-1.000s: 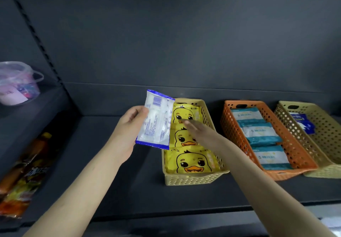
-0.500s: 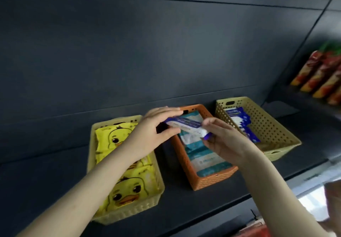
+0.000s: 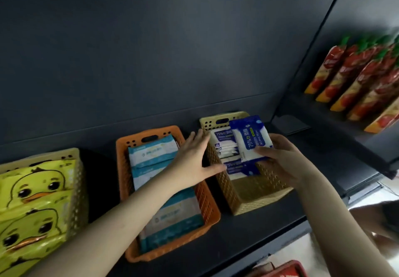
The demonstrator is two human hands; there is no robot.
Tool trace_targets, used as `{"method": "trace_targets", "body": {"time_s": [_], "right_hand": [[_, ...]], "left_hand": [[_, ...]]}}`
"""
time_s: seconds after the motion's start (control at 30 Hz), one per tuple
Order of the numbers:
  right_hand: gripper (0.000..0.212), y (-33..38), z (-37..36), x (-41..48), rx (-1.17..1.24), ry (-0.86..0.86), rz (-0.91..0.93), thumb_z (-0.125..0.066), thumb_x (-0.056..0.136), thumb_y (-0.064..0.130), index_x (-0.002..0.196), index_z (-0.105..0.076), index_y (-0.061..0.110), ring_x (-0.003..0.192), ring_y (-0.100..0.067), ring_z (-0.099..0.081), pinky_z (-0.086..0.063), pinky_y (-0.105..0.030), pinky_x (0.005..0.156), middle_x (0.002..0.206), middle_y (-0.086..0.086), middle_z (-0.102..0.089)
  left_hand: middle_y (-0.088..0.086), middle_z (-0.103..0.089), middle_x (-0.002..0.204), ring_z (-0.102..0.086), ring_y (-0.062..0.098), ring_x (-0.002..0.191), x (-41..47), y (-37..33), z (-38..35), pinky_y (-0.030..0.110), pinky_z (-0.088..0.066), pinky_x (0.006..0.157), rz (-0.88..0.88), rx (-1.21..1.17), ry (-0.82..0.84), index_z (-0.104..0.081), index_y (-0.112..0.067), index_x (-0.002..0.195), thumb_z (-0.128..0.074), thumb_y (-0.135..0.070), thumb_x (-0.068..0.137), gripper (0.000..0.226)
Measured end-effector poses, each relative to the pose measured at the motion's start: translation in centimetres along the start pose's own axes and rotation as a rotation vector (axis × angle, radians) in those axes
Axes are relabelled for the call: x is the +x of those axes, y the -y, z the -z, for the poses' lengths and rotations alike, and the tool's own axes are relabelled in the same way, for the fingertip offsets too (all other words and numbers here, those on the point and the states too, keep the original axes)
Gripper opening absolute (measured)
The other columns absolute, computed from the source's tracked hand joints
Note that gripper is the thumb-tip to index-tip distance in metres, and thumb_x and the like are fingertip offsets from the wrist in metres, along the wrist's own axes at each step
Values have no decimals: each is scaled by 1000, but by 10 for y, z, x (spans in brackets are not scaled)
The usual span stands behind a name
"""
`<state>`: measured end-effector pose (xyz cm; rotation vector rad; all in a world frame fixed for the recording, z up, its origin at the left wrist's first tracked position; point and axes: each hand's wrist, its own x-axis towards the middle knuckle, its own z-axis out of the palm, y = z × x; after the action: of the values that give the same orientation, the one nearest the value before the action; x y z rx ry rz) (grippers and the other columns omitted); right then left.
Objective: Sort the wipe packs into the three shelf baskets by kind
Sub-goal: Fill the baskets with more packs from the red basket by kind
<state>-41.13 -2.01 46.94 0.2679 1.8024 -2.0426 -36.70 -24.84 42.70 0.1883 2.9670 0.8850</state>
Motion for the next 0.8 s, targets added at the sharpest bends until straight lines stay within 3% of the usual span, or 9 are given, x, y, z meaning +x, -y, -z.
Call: {"method": "trace_targets", "body": {"time_s": [0.17, 0.37, 0.47, 0.6, 0.7, 0.8], "right_hand": [[43, 2, 18, 15, 99, 112, -11, -65, 74, 1, 114, -61, 15, 91, -24, -72, -61, -37, 73, 111, -12, -70], [22, -5, 10, 25, 150, 8, -87, -65, 85, 16, 106, -59, 13, 72, -21, -73, -58, -33, 52, 85, -7, -76], [27, -16, 10, 33, 106, -89, -137, -69, 85, 21, 108, -59, 12, 78, -24, -73, -57, -36, 59, 92, -10, -75], [37, -37, 7, 47, 56, -145, -287, -68, 86, 7, 120, -54, 3, 100, -33, -67, -57, -44, 81, 108, -20, -68], [38, -39, 4, 55, 134, -164, -431, -65, 86, 0, 122, -52, -2, 109, -33, -63, -60, -41, 64, 116, -22, -64], [28, -38, 2, 58, 97, -159, -520, -59, 89, -2, 116, -50, -1, 112, -34, -61, -60, -43, 71, 108, -22, -64]], "left_hand": [[1, 12, 160, 14, 18, 147, 17, -3, -17, 32, 7, 115, -9, 190, 61, 10, -17, 152, -47, -78, 74, 114], [2, 12, 160, 17, 19, 146, 28, -4, -20, 34, 8, 115, 38, 232, 154, 9, -14, 153, -41, -84, 71, 118], [3, 15, 160, 19, 20, 146, 30, -5, -19, 37, 6, 118, 54, 244, 200, 11, -14, 152, -41, -84, 71, 119], [4, 16, 160, 21, 20, 145, 29, -5, -20, 37, 6, 118, 63, 255, 209, 11, -14, 152, -39, -84, 71, 119], [4, 16, 160, 20, 20, 146, 29, -2, -18, 38, 4, 119, 72, 247, 221, 10, -14, 152, -38, -87, 67, 122], [2, 16, 160, 14, 18, 147, 31, -1, -16, 39, -1, 121, 64, 252, 246, 11, -16, 152, -33, -91, 59, 127]]}}
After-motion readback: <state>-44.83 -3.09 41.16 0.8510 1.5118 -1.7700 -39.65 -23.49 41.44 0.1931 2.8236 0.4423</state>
